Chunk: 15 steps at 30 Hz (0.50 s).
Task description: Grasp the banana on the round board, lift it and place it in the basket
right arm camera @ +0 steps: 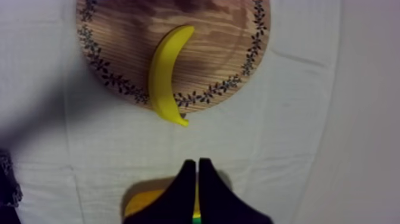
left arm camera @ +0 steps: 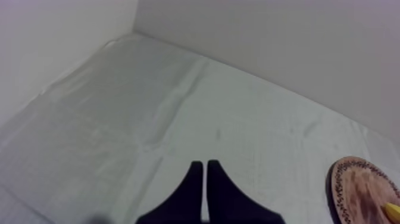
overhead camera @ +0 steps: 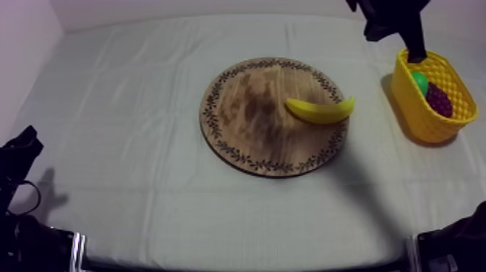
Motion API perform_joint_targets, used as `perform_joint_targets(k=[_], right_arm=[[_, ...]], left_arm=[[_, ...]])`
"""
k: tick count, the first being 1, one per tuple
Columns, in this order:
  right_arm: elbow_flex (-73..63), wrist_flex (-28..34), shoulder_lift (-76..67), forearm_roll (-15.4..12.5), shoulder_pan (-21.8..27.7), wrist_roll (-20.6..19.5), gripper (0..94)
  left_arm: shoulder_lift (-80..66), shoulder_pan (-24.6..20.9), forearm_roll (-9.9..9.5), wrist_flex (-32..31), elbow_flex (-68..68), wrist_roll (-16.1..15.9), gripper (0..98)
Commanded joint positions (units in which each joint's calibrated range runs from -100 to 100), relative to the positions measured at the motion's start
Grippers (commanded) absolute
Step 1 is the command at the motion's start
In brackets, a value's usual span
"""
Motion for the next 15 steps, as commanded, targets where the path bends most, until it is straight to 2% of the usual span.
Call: perform_joint_targets(k=[1,7,15], right_arm=[[-0.41,0.14,0.14,0.20,0.09,-0.08,11.7],[-2.18,0.95,0.64,0.53,0.39,-0.82,37.7],[-1.91,1.24,0.68,1.23,-0.48,-2.86,62.8]], left_arm=[[0.02,-0.02,-0.01,-0.01,0.03,0.01,0.1],[0.02,-0.02,-0.01,-0.01,0.03,-0.03,0.1],[0.02,-0.02,-0.01,-0.01,0.03,-0.04,0.1]])
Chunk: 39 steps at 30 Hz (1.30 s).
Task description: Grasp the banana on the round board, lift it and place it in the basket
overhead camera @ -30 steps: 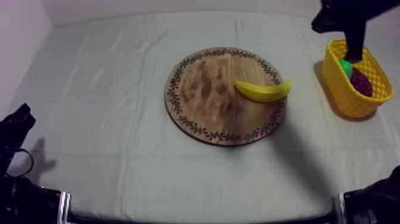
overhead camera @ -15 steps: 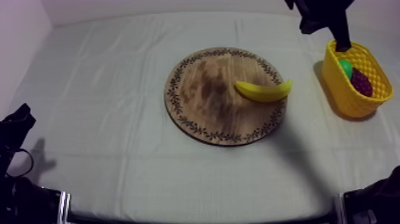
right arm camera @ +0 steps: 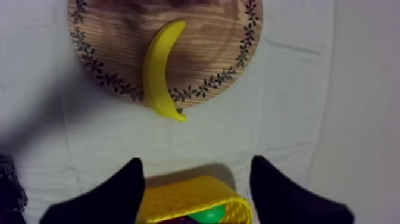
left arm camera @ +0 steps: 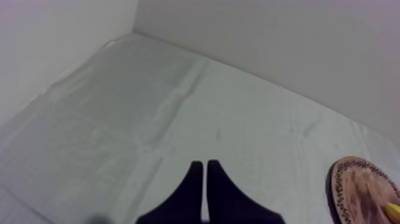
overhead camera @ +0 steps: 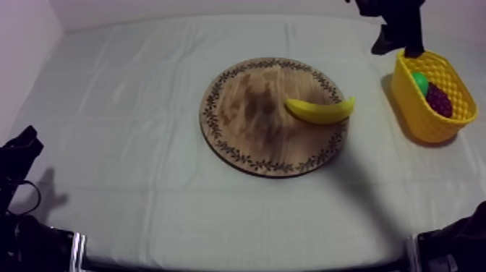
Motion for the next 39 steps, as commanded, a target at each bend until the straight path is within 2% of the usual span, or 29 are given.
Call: perform_joint_targets(k=[1,7,14,23,30,39], right_arm=[[0.18,0.02,0.08,-0.06,-0.28,-0.53,65.0],[3.21,-1.05,1.28,0.07,-1.39,-1.29,71.8],[10.58,-6.72,6.19,-0.05,-2.75,-2.68,74.8],[14.47,-15.37,16.10,-0.23,-3.10,-4.22,76.7],[12.46,-18.44,22.72,-1.00,-2.76,-4.71,77.6],[13.01,-23.74,28.14,0.26,-2.16,-6.25,76.8]], left_arm=[[0.02,-0.02,-0.01,-0.01,0.03,-0.01,0.1],[0.02,-0.02,-0.01,-0.01,0.03,-0.01,0.1],[0.02,-0.02,-0.01,-0.01,0.03,0.00,0.1],[0.02,-0.02,-0.01,-0.01,0.03,-0.01,0.1],[0.02,-0.02,-0.01,-0.01,0.03,-0.01,0.1],[0.02,-0.02,-0.01,-0.01,0.03,-0.01,0.1]])
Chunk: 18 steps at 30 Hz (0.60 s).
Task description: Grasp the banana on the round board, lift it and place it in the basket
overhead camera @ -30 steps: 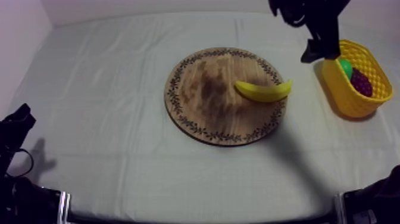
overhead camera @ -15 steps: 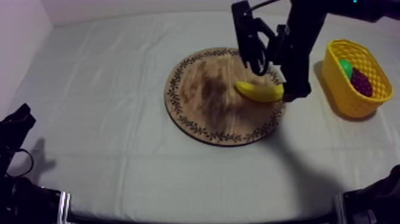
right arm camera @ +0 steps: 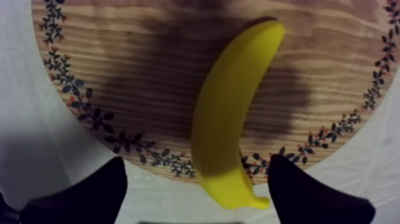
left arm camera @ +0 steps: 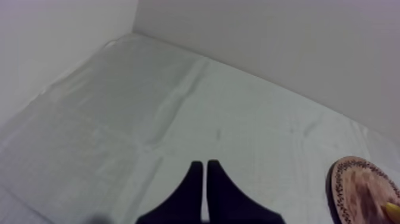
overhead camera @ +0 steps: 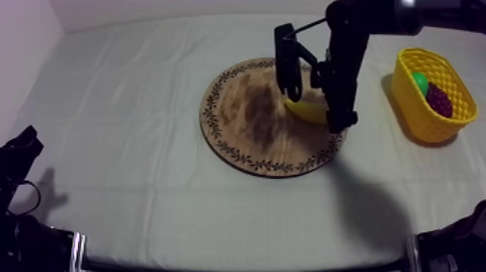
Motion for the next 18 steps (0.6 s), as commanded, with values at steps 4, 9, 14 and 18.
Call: perform_joint_targets(k=[4,9,14,18], right_arm=[[0.87,-2.15,2.10,0.79,0.11,-0.70,75.8],[0.68,-2.76,3.50,0.88,-0.12,-0.89,72.6],[-0.02,-2.72,4.80,0.74,-0.38,-1.03,63.7],[-0.78,-3.07,5.86,0.76,-0.53,-1.44,55.6]], left_arm=[[0.02,-0.02,-0.01,-0.01,0.03,-0.01,0.1],[0.02,-0.02,-0.01,-0.01,0.03,-0.01,0.1],[0.02,-0.02,-0.01,-0.01,0.03,-0.01,0.1],[0.02,-0.02,-0.01,-0.01,0.03,-0.01,0.1]])
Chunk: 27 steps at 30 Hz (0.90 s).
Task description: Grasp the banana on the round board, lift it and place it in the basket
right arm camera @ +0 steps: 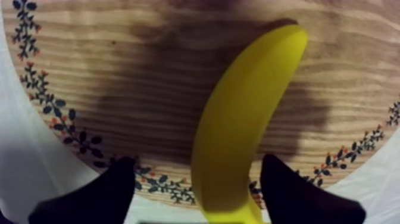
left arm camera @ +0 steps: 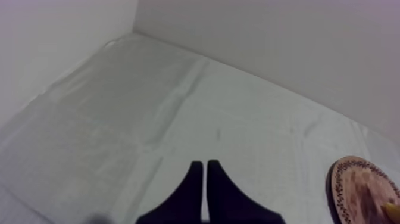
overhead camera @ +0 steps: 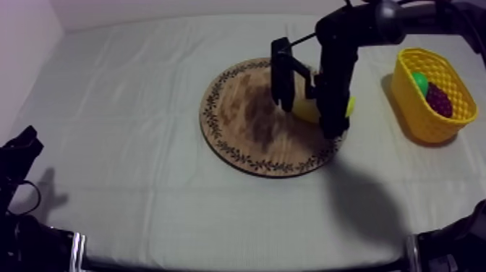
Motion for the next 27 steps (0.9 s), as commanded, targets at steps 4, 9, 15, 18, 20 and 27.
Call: perform_joint_targets(k=[4,9,15,18,20,27], right_arm=[[-1.24,-0.20,1.32,-0.11,-0.18,-0.43,44.3],[-2.30,-0.49,2.45,0.04,-0.37,-1.01,29.1],[-2.84,-1.23,3.15,0.61,-0.51,-1.86,20.1],[-3.41,-0.83,2.91,0.73,-0.45,-1.88,19.2],[-4.03,-0.19,2.25,0.66,-0.33,-1.64,19.0],[-7.34,3.97,-3.57,-0.16,0.56,0.13,19.4]], left_arm=[[0.02,-0.02,-0.01,-0.01,0.03,-0.01,0.1],[0.02,-0.02,-0.01,-0.01,0.03,-0.01,0.1],[0.02,-0.02,-0.01,-0.01,0.03,-0.01,0.1],[0.02,-0.02,-0.01,-0.01,0.03,-0.01,0.1],[0.02,-0.02,-0.01,-0.01,0.03,-0.01,0.1],[0.02,-0.02,-0.01,-0.01,0.03,-0.01,0.1]])
